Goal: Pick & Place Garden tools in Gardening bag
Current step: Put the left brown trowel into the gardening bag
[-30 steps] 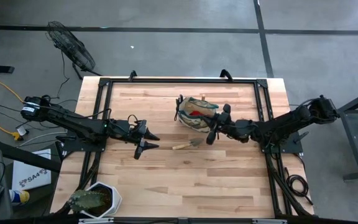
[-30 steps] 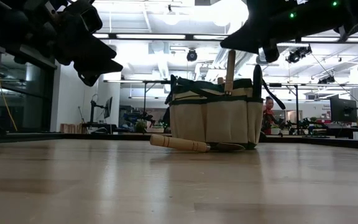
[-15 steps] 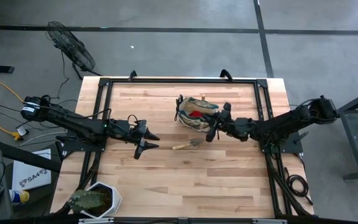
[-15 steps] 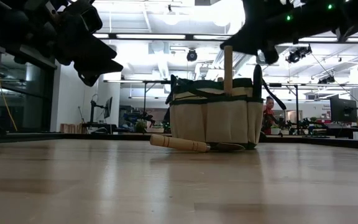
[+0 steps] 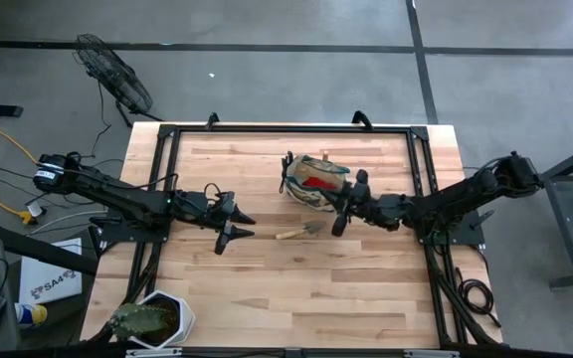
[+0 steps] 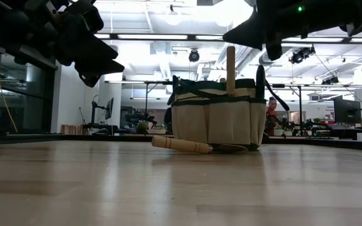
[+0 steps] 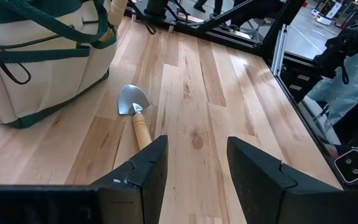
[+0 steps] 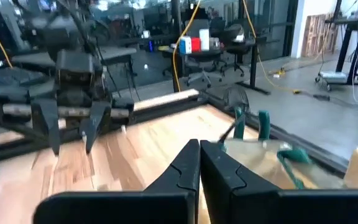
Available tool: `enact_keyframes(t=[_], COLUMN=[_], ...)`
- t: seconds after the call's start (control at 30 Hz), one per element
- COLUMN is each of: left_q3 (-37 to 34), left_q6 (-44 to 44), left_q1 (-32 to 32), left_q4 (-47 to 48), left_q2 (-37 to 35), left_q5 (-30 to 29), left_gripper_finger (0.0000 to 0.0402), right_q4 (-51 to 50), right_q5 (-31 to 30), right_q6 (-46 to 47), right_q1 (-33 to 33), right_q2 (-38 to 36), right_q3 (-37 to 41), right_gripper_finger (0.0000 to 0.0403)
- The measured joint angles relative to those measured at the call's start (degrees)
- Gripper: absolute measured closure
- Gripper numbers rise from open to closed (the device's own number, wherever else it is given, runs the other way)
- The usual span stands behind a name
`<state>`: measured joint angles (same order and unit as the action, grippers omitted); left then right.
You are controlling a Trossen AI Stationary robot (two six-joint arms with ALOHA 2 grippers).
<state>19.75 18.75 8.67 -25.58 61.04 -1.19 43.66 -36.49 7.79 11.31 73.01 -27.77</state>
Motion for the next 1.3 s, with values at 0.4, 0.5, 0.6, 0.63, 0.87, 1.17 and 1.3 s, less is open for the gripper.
enact_keyframes(t=[0.4,0.5,0.6,0.63,0.87,1.17,1.3], left_q3=[0.0,0.0,0.0,0.0,0.0,0.0,0.0], left_q6=[0.6,0.5,0.5,0.5,-0.4,-0.5,-0.4], left_q1=[0.0,0.0,0.0,0.0,0.0,0.0,0.0], left_q4=[0.0,0.0,0.0,0.0,0.0,0.5,0.8], left_q2=[0.0,0.0,0.0,0.0,0.0,0.0,0.0], left_q5=[0.2,0.2,0.2,0.2,0.2,0.1,0.1], left_gripper_finger=[0.024,0.024,0.024,0.024,0.024,0.024,0.024], right_q4=[-4.5,-4.5,-4.5,-4.5,-4.4,-0.4,-0.5], right_q5=[-2.7,-3.6,-3.8,-3.8,-2.2,-0.7,-3.1], right_q6=[1.8,1.6,1.6,1.6,1.6,-2.9,-4.6], right_q1=[0.4,-0.8,-2.3,-2.8,-6.1,-5.8,-3.6], right_q2=[0.2,0.2,0.2,0.2,0.2,0.0,-0.9], right_q3=[0.0,0.0,0.0,0.0,0.0,0.0,0.0], right_gripper_finger=[0.04,0.04,0.04,0.04,0.04,0.04,0.04])
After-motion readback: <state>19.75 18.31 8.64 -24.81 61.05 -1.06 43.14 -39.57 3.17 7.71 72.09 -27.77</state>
